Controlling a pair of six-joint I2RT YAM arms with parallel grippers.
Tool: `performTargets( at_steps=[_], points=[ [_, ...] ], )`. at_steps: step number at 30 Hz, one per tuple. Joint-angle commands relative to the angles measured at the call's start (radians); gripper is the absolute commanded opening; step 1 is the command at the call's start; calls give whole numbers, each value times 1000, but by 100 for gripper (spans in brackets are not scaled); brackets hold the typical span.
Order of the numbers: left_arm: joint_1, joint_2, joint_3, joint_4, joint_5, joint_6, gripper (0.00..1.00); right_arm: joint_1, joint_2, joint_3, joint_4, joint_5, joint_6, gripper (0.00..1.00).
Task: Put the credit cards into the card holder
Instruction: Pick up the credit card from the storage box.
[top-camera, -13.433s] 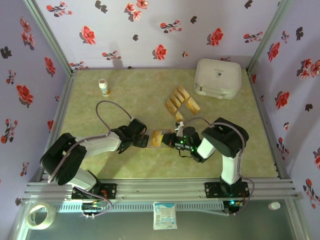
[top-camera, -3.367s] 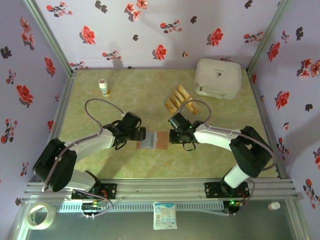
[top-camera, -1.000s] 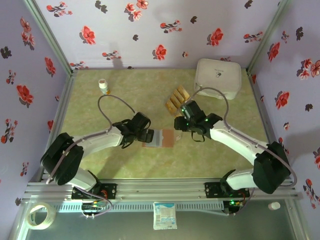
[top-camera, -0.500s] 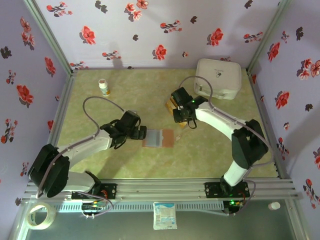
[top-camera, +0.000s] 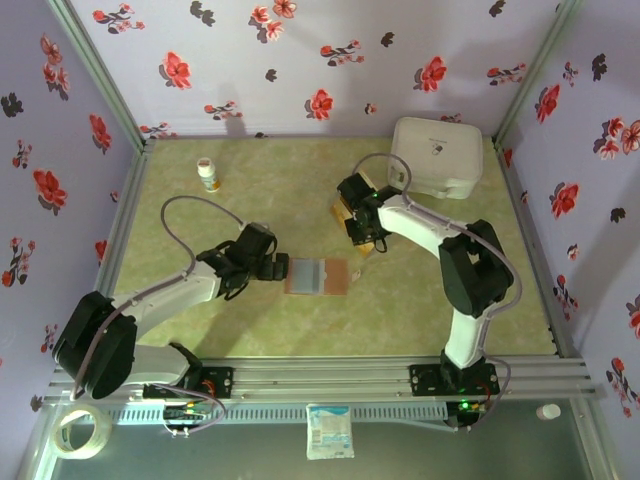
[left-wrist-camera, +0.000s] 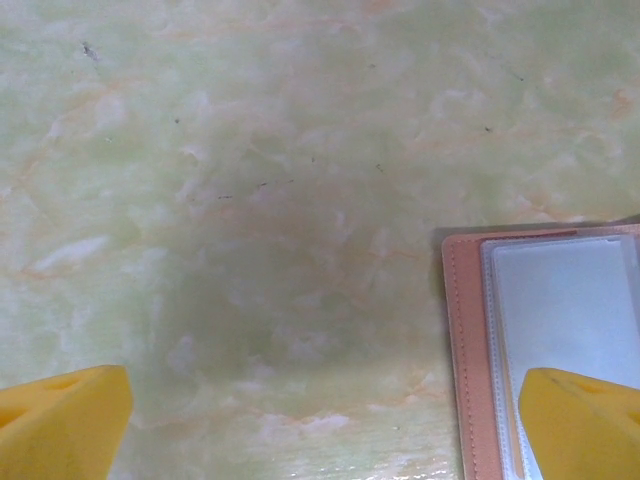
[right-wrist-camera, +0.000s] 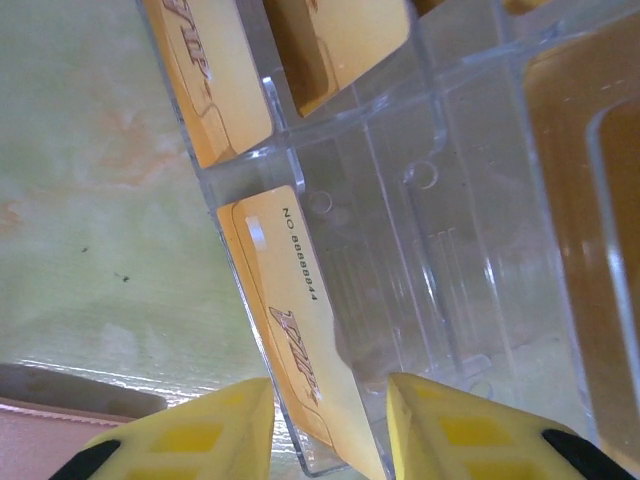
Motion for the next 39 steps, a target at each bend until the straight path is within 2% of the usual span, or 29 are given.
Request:
performTargets(
  at_steps=[1, 14, 25, 34, 39],
  points=[
    [10, -14, -11, -8, 4, -6, 100, -10, 24, 29, -22, -7, -24, 33],
    [11, 0, -12, 0, 12, -9, 100, -38, 30, 38, -2, -83, -21, 18],
    [13, 5, -11, -2, 18, -5, 100, -60, 34, 36, 14, -176, -29, 0],
    [12, 21, 6, -21, 23, 11, 100, -70, -99, 57, -30, -241, -27, 0],
    [13, 38, 18, -30, 28, 16, 100, -70, -227, -18, 45, -325, 46, 0]
  ],
)
